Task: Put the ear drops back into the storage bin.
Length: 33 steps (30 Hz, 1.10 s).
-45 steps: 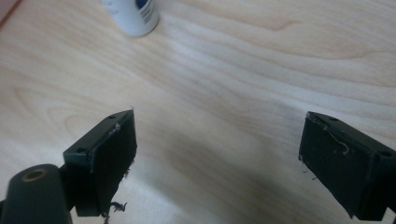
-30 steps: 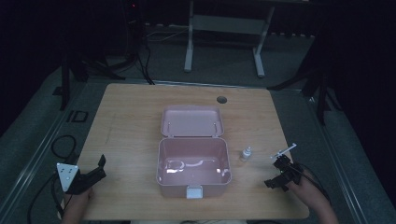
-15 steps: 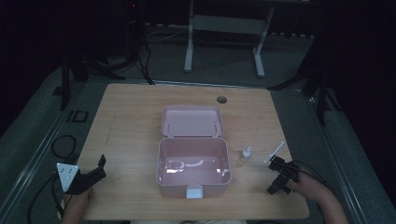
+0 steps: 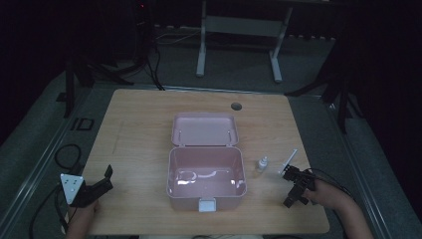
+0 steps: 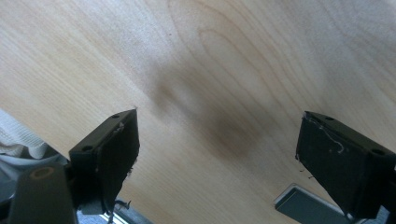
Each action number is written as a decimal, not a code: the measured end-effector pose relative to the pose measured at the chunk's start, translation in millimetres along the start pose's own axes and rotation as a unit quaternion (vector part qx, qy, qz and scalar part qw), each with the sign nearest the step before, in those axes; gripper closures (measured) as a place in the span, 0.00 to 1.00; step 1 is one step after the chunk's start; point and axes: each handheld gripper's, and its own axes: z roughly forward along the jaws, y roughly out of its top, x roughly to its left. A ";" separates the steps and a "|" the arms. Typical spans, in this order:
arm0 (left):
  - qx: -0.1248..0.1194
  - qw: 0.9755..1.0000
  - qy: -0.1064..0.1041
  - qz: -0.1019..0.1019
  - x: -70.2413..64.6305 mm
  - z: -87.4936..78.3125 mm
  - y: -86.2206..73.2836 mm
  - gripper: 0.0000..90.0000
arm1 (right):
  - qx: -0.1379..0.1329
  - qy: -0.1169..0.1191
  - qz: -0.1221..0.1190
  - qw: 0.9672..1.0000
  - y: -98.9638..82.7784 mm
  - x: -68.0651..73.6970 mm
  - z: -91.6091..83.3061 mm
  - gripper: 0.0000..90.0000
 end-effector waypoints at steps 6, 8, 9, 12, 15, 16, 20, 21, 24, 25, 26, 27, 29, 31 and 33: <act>0.000 1.000 0.001 0.000 -0.2 0.1 0.0 0.03 | -0.008 -0.010 -0.001 1.000 5.5 -1.9 -2.2 0.14; 0.000 1.000 0.000 0.000 -0.2 0.1 0.0 0.03 | -0.013 -0.013 0.000 1.000 9.0 -2.2 -3.6 0.14; 0.000 1.000 0.000 0.000 -0.2 0.1 0.0 0.03 | -0.014 -0.013 0.000 1.000 11.1 -2.6 -4.2 0.14; 0.000 1.000 0.000 0.001 -0.2 0.1 0.0 0.03 | -0.016 -0.020 0.004 1.000 18.6 -4.2 -5.7 0.14; 0.000 1.000 0.000 0.000 -0.1 0.2 0.0 0.03 | -0.016 -0.015 0.009 1.000 26.6 -6.1 -7.1 0.15; 0.000 1.000 -0.001 0.000 -0.1 0.2 0.0 0.03 | -0.017 -0.014 0.013 1.000 29.3 -7.1 -7.7 0.15; 0.001 1.000 -0.001 0.001 -0.3 0.2 0.1 0.03 | -0.019 -0.014 0.016 1.000 41.4 -9.9 -9.8 0.16; 0.001 1.000 -0.001 0.001 -0.3 0.2 0.1 0.03 | -0.017 -0.014 0.015 1.000 44.5 -10.1 -9.8 0.17; 0.001 1.000 -0.001 0.001 -0.3 0.2 0.1 0.03 | -0.014 -0.014 0.006 1.000 53.6 -9.4 -9.9 0.21; 0.001 1.000 -0.001 0.001 -0.3 0.2 0.1 0.03 | -0.015 -0.011 0.006 1.000 56.6 -9.4 -10.4 0.21; 0.001 1.000 -0.001 0.001 -0.4 0.3 0.1 0.03 | -0.016 -0.009 0.005 1.000 59.5 -9.5 -11.0 0.21; 0.001 1.000 -0.001 0.001 -0.4 0.3 0.1 0.03 | -0.016 -0.010 0.006 1.000 62.5 -9.6 -11.8 0.21; 0.001 1.000 -0.001 0.001 -0.3 0.4 0.1 0.03 | -0.017 -0.010 0.006 1.000 68.4 -10.7 -13.7 0.22; 0.001 1.000 -0.002 0.002 -0.3 0.4 0.1 0.03 | -0.019 -0.009 0.008 1.000 74.2 -11.4 -16.2 0.23; 0.001 1.000 -0.001 0.002 -0.4 0.4 0.1 0.03 | -0.020 -0.007 0.008 1.000 80.2 -11.8 -19.0 0.23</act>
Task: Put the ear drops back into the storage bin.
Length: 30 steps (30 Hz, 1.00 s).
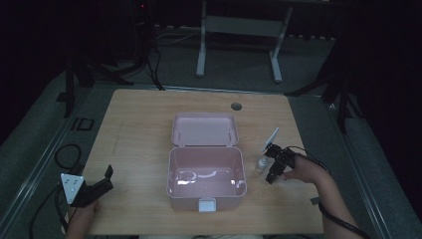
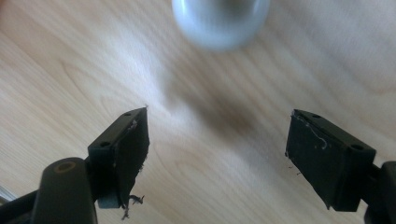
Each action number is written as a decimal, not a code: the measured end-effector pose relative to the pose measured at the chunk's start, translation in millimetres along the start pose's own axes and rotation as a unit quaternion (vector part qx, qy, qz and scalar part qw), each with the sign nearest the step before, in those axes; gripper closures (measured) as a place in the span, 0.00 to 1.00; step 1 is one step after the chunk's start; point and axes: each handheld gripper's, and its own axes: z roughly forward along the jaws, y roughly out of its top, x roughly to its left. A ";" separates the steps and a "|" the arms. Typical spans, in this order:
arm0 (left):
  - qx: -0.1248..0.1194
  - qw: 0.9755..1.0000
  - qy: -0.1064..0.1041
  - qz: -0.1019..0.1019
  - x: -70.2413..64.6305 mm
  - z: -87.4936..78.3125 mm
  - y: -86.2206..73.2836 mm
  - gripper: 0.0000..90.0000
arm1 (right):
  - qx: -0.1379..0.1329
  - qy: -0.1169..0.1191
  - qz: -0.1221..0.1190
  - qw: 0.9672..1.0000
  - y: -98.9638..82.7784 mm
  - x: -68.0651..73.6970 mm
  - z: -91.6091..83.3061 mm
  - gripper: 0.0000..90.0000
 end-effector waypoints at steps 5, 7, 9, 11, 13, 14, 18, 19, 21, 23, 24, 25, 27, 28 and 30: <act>0.000 1.000 -0.001 0.001 -0.1 0.0 0.0 0.03 | -0.009 0.004 -0.001 1.000 11.7 0.6 -5.3 0.24; 0.000 1.000 -0.001 0.001 0.0 0.0 0.0 0.03 | -0.015 0.003 -0.003 1.000 19.3 2.2 -7.3 0.24; 0.000 1.000 -0.001 0.001 -0.1 0.0 -0.1 0.03 | -0.016 0.003 -0.002 1.000 24.1 3.2 -7.4 0.25; 0.000 1.000 -0.001 0.001 -0.1 0.0 -0.1 0.03 | -0.015 -0.002 -0.004 1.000 29.4 4.5 -6.6 0.25; 0.000 1.000 -0.002 0.001 0.0 0.0 -0.1 0.03 | -0.015 -0.004 -0.002 1.000 33.9 4.7 -5.9 0.25; 0.000 1.000 -0.001 0.001 -0.1 0.0 -0.1 0.03 | -0.015 -0.006 -0.002 1.000 36.3 4.8 -5.7 0.27; 0.000 1.000 -0.002 0.001 0.0 0.0 0.0 0.03 | -0.011 -0.008 -0.003 1.000 41.9 4.2 -3.9 0.34; 0.000 1.000 -0.002 0.001 0.0 0.0 0.0 0.03 | -0.007 -0.009 -0.003 1.000 43.1 3.6 -3.2 0.34; 0.000 1.000 -0.002 0.001 0.0 0.0 0.0 0.03 | -0.004 -0.011 -0.004 1.000 45.2 2.6 -2.0 0.39; 0.000 1.000 -0.002 0.001 0.0 0.0 0.0 0.03 | -0.002 -0.010 -0.004 1.000 46.2 2.3 -1.5 0.41; 0.000 1.000 -0.002 0.001 0.0 0.0 0.0 0.03 | 0.000 -0.012 -0.009 1.000 48.1 2.6 -0.7 0.44; 0.000 1.000 -0.002 0.001 0.0 0.0 0.0 0.03 | 0.000 -0.009 -0.008 1.000 49.0 2.6 -0.7 0.46; 0.000 1.000 -0.002 0.001 0.0 0.0 0.0 0.03 | 0.001 -0.005 -0.011 1.000 51.0 3.2 0.3 0.46; 0.000 1.000 -0.002 0.001 0.0 0.0 0.0 0.03 | 0.001 -0.005 -0.014 1.000 51.9 3.8 0.8 0.47; 0.000 1.000 -0.002 0.002 -0.1 0.0 0.0 0.03 | 0.006 -0.007 -0.023 1.000 53.4 5.0 2.6 0.49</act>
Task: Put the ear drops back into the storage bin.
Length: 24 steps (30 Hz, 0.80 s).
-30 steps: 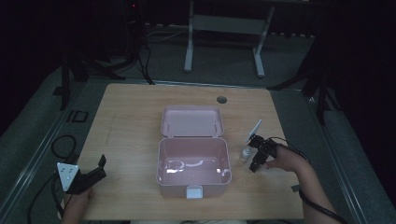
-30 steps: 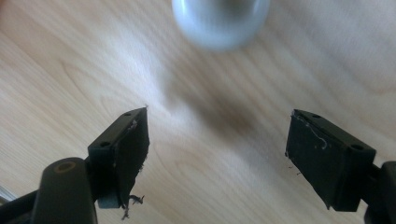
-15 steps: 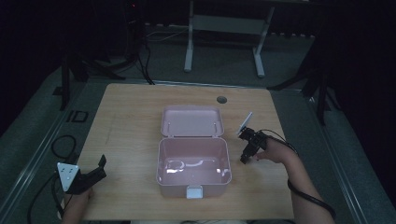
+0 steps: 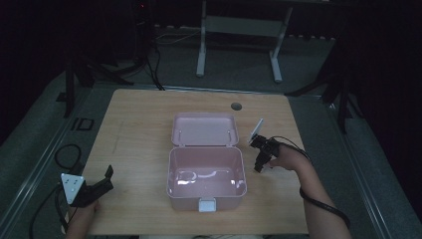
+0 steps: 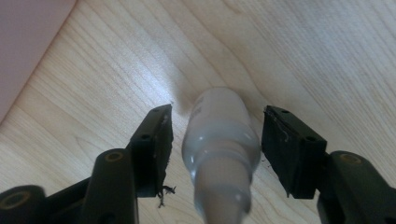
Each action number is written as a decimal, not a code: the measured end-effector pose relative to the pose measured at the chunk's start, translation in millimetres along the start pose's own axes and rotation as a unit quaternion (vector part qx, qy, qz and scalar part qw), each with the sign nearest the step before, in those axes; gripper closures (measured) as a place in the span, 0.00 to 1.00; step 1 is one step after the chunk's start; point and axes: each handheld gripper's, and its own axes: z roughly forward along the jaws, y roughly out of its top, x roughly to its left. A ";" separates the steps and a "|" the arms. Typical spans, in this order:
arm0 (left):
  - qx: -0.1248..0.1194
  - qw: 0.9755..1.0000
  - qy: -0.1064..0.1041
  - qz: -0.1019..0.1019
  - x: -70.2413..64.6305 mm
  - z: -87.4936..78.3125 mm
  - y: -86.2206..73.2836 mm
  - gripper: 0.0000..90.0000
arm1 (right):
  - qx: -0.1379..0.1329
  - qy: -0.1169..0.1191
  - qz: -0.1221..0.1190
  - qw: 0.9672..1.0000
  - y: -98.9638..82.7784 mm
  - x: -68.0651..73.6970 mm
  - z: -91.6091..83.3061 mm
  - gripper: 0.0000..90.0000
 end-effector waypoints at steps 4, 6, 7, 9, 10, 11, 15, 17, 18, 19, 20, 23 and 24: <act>0.000 1.000 0.000 0.001 -0.1 0.1 0.0 0.03 | 0.009 -0.012 -0.013 1.000 1.5 1.8 2.9 0.55; 0.001 1.000 0.000 0.000 -0.1 0.1 0.0 0.03 | 0.012 -0.013 -0.012 1.000 1.8 1.3 3.8 0.59; 0.000 1.000 0.000 0.000 -0.1 0.1 0.0 0.03 | 0.011 -0.012 -0.014 1.000 2.0 1.3 4.1 0.59; 0.000 1.000 -0.001 0.001 -0.1 0.1 0.0 0.03 | 0.009 -0.011 -0.014 1.000 2.5 1.1 4.3 0.64; 0.000 1.000 -0.001 0.001 -0.1 0.0 0.0 0.03 | 0.010 -0.013 -0.018 1.000 2.6 1.7 4.4 0.65; 0.000 1.000 -0.001 0.001 -0.1 0.0 0.0 0.03 | 0.010 -0.019 -0.025 0.999 2.7 2.9 3.9 0.66; 0.000 1.000 -0.001 0.000 -0.1 0.1 0.0 0.03 | 0.013 -0.023 -0.057 0.998 0.7 6.6 1.5 0.66; 0.001 1.000 -0.001 0.000 -0.1 0.1 0.1 0.03 | 0.011 -0.024 -0.067 0.997 -1.3 7.7 -0.7 0.66; 0.001 1.000 -0.001 0.000 -0.1 0.2 0.1 0.03 | 0.012 -0.024 -0.076 0.997 -2.6 8.2 -1.5 0.66; 0.001 1.000 -0.001 0.000 -0.1 0.2 0.1 0.03 | 0.014 -0.028 -0.084 0.996 -4.0 9.1 -2.5 0.66; 0.001 1.000 -0.001 0.000 0.0 0.1 0.1 0.03 | 0.015 -0.027 -0.093 0.995 -5.7 9.9 -3.1 0.66; 0.000 1.000 -0.001 0.000 -0.1 0.1 0.1 0.03 | 0.020 -0.027 -0.136 0.990 -11.4 14.4 -2.9 0.66; 0.000 1.000 -0.001 0.000 -0.1 0.1 0.0 0.03 | 0.020 -0.027 -0.148 0.988 -13.3 15.4 -2.3 0.66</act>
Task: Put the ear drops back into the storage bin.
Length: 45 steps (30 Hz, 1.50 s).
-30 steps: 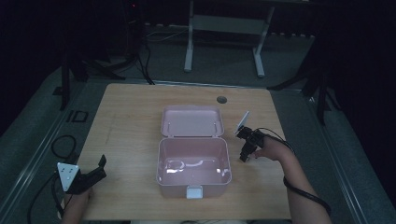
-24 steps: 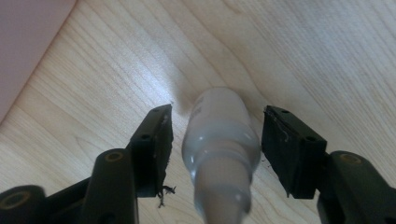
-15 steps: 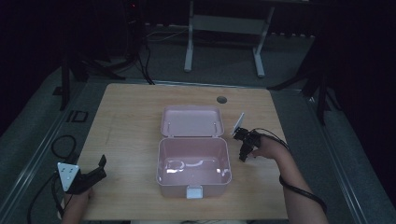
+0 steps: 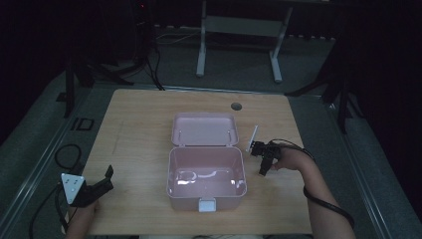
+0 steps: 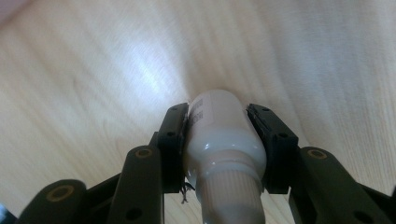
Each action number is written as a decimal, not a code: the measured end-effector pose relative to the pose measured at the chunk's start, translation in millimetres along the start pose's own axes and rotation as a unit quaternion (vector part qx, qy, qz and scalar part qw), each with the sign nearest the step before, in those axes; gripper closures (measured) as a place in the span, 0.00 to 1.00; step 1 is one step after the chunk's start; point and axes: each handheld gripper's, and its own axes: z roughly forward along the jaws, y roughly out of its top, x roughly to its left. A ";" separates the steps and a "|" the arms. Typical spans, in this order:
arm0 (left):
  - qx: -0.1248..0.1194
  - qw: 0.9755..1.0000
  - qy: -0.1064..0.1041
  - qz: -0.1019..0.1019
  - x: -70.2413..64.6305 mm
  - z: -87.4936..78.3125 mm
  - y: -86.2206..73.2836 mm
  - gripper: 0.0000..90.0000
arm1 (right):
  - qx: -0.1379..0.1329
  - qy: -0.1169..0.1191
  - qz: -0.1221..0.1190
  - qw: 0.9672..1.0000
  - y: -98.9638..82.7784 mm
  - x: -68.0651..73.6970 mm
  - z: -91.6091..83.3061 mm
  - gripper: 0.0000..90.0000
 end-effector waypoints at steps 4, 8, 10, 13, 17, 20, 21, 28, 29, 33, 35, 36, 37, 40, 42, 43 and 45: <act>0.000 1.000 0.000 0.000 0.0 0.0 0.0 0.03 | -0.005 0.009 -0.014 1.000 -3.4 2.4 1.4 0.66; 0.000 1.000 0.001 -0.001 0.1 0.0 0.0 0.03 | -0.004 0.003 -0.062 0.998 -9.1 10.4 1.6 0.66; 0.000 1.000 0.001 -0.001 0.1 0.1 0.0 0.03 | -0.005 -0.002 -0.069 0.998 -9.9 11.4 1.5 0.66; 0.000 1.000 0.000 -0.001 0.2 0.1 0.0 0.03 | -0.008 -0.003 -0.097 0.995 -13.2 17.3 1.3 0.66; 0.000 1.000 0.000 -0.001 0.1 0.0 0.0 0.03 | -0.010 -0.017 -0.139 0.990 -17.5 28.3 0.0 0.66; 0.000 1.000 0.001 -0.001 0.0 0.0 0.0 0.03 | -0.004 -0.028 -0.163 0.986 -21.5 35.0 -0.4 0.66; 0.000 1.000 0.001 0.000 0.0 0.0 0.0 0.03 | -0.002 -0.033 -0.172 0.985 -23.3 36.8 -0.3 0.66; 0.001 1.000 0.001 0.000 -0.1 0.0 0.1 0.03 | 0.010 -0.043 -0.217 0.975 -33.0 51.3 -0.8 0.66; 0.001 1.000 0.002 0.000 -0.1 0.0 0.1 0.03 | 0.010 -0.043 -0.217 0.975 -33.0 51.3 -0.8 0.66; 0.000 1.000 0.002 -0.001 -0.1 0.1 0.0 0.03 | 0.003 -0.047 -0.227 0.973 -34.4 55.2 -2.7 0.66; 0.001 1.000 0.002 -0.001 -0.1 0.1 0.0 0.03 | 0.005 -0.043 -0.232 0.972 -34.2 58.0 -3.2 0.66; 0.001 1.000 0.002 -0.001 -0.1 0.1 0.1 0.03 | 0.007 -0.047 -0.235 0.971 -32.6 60.5 -3.5 0.66; 0.001 1.000 0.003 -0.001 -0.1 0.2 0.1 0.03 | 0.007 -0.047 -0.235 0.971 -32.6 60.5 -3.5 0.66; 0.002 1.000 0.002 -0.001 0.0 0.3 0.2 0.03 | 0.011 -0.044 -0.243 0.969 -30.6 65.1 -4.6 0.66; 0.001 1.000 0.002 -0.001 -0.1 0.2 0.1 0.03 | 0.006 -0.040 -0.244 0.969 -29.5 66.7 -6.6 0.66; 0.000 1.000 0.002 -0.001 -0.1 0.1 0.1 0.03 | 0.008 -0.043 -0.243 0.969 -28.7 67.8 -8.5 0.66; 0.000 1.000 0.002 -0.001 0.0 0.1 0.0 0.03 | 0.009 -0.044 -0.243 0.969 -28.7 68.5 -9.4 0.66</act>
